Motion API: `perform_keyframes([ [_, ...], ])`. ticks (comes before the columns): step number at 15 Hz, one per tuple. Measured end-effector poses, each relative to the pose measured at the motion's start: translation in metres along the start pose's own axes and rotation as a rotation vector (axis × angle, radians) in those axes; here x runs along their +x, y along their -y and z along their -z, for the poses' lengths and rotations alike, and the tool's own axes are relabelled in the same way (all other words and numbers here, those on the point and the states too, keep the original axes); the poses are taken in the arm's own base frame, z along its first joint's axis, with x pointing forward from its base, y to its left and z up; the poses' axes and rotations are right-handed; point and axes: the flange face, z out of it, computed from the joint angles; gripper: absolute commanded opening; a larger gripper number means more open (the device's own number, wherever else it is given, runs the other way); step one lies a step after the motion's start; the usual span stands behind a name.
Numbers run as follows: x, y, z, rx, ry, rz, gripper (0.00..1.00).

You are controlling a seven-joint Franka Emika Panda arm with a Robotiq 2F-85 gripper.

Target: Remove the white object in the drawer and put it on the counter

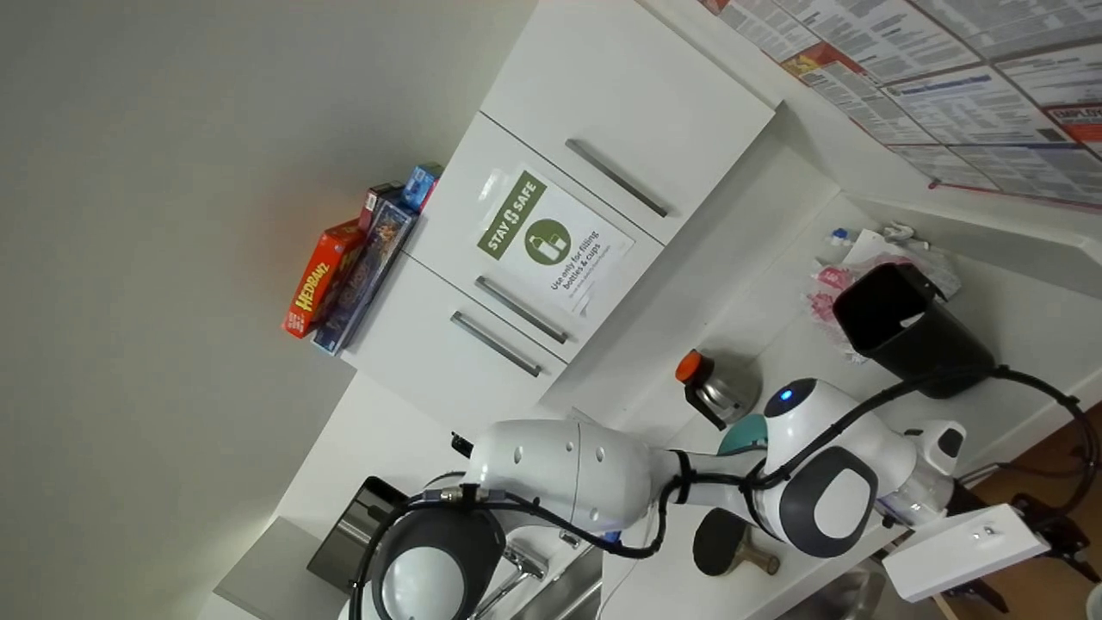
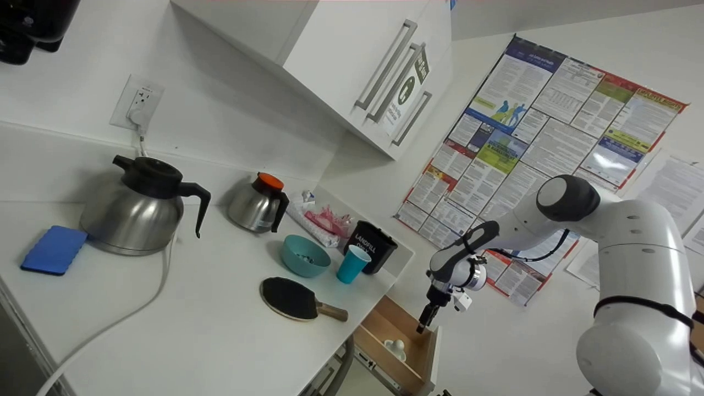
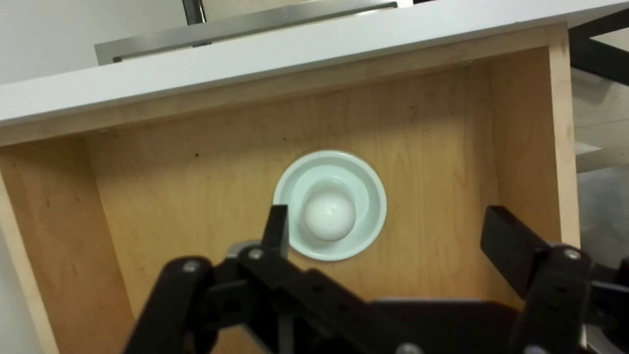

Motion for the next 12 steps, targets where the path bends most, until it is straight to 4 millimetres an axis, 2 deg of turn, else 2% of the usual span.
perform_keyframes([
  [5, 0.013, -0.002, -0.020, -0.014, -0.033, 0.007, 1.00],
  [12, 0.022, -0.015, -0.060, -0.031, -0.066, -0.002, 1.00],
])
